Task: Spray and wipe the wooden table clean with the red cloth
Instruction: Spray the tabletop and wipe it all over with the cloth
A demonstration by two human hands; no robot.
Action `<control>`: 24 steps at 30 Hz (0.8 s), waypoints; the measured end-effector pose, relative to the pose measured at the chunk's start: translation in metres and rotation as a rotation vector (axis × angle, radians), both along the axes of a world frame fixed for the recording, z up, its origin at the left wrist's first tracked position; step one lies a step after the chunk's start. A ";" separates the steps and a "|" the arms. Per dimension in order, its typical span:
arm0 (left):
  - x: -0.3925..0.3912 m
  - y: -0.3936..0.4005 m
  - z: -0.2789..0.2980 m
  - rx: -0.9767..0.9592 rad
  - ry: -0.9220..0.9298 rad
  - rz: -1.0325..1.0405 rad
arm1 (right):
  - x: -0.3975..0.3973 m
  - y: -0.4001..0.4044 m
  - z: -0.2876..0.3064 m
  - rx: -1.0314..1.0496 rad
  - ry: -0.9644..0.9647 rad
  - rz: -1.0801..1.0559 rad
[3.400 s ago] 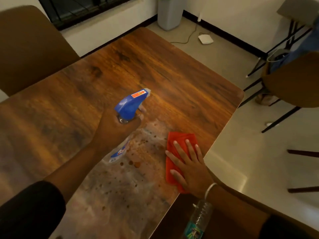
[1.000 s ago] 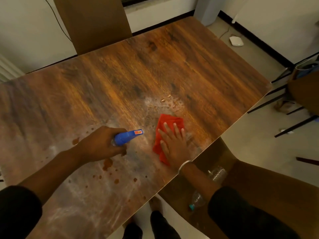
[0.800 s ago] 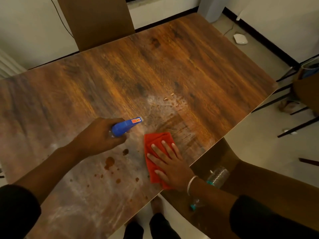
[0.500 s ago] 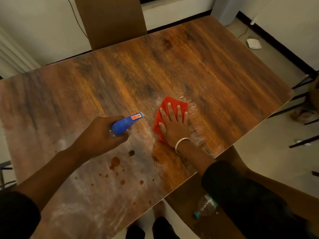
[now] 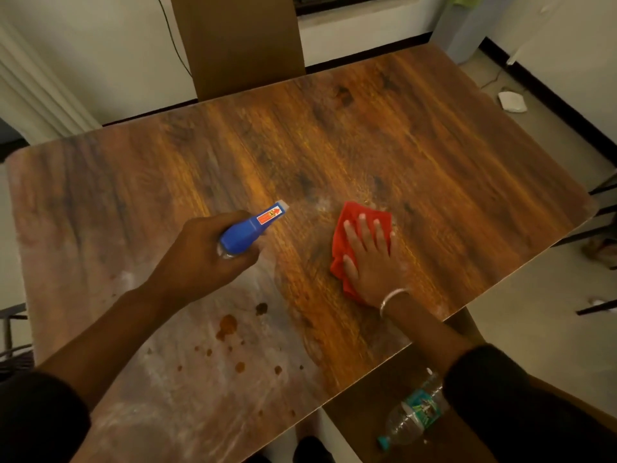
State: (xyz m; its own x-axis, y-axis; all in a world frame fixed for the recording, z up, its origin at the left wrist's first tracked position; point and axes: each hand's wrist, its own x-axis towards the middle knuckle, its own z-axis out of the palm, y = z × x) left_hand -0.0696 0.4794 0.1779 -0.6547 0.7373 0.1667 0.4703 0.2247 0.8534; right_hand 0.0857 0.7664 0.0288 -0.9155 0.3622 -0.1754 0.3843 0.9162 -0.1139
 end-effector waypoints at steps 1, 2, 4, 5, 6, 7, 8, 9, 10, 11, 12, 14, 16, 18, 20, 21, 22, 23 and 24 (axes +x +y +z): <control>0.001 -0.002 0.000 0.029 0.004 0.021 | -0.025 0.013 0.002 -0.036 -0.006 -0.083; 0.001 -0.003 -0.001 0.057 0.002 0.056 | -0.050 0.022 0.003 -0.065 -0.013 -0.138; 0.000 -0.005 -0.006 0.092 -0.026 0.149 | -0.088 0.023 0.003 -0.076 -0.029 -0.161; -0.001 -0.003 -0.008 0.105 -0.059 0.186 | -0.099 0.014 0.003 -0.066 -0.032 -0.136; -0.002 -0.001 -0.009 0.105 -0.087 0.209 | -0.104 0.001 0.003 -0.055 -0.027 -0.086; -0.003 0.001 -0.010 0.106 -0.097 0.238 | -0.102 -0.015 0.002 -0.042 -0.014 -0.007; -0.004 0.004 -0.010 0.115 -0.106 0.275 | -0.093 -0.031 0.000 -0.033 0.008 0.094; -0.004 0.007 -0.010 0.130 -0.120 0.306 | -0.077 -0.045 -0.001 -0.036 0.034 0.206; -0.005 0.009 -0.009 0.152 -0.136 0.330 | -0.056 -0.055 -0.004 -0.046 0.053 0.317; -0.006 0.011 -0.007 0.173 -0.152 0.329 | -0.033 -0.059 -0.005 -0.047 0.057 0.403; -0.006 0.011 -0.007 0.185 -0.162 0.311 | -0.010 -0.056 -0.006 -0.041 0.055 0.433; -0.009 0.008 -0.009 0.190 -0.147 0.292 | 0.022 -0.029 -0.001 -0.014 0.031 0.364; -0.012 0.003 -0.014 0.182 -0.142 0.302 | 0.023 0.008 0.008 0.033 -0.004 0.200; -0.013 -0.001 -0.016 0.179 -0.177 0.338 | -0.003 0.037 0.013 0.035 -0.038 -0.016; -0.015 -0.005 -0.016 0.212 -0.199 0.387 | -0.050 0.045 0.015 -0.005 -0.035 -0.179; -0.015 -0.006 -0.014 0.234 -0.197 0.400 | -0.076 0.042 0.015 -0.031 -0.030 -0.217; -0.016 -0.006 -0.012 0.252 -0.194 0.405 | -0.101 0.034 0.015 -0.048 -0.029 -0.214; -0.017 -0.005 -0.012 0.264 -0.192 0.404 | -0.122 0.021 0.015 -0.058 -0.032 -0.172; -0.016 -0.002 -0.012 0.270 -0.188 0.398 | -0.140 0.003 0.016 -0.062 -0.031 -0.100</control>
State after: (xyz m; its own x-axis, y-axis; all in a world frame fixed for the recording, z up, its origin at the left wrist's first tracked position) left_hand -0.0860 0.4771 0.1662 -0.9127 0.3722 0.1689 0.2260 0.1151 0.9673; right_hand -0.0538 0.7691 0.0445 -0.8691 0.4392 -0.2275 0.4776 0.8647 -0.1556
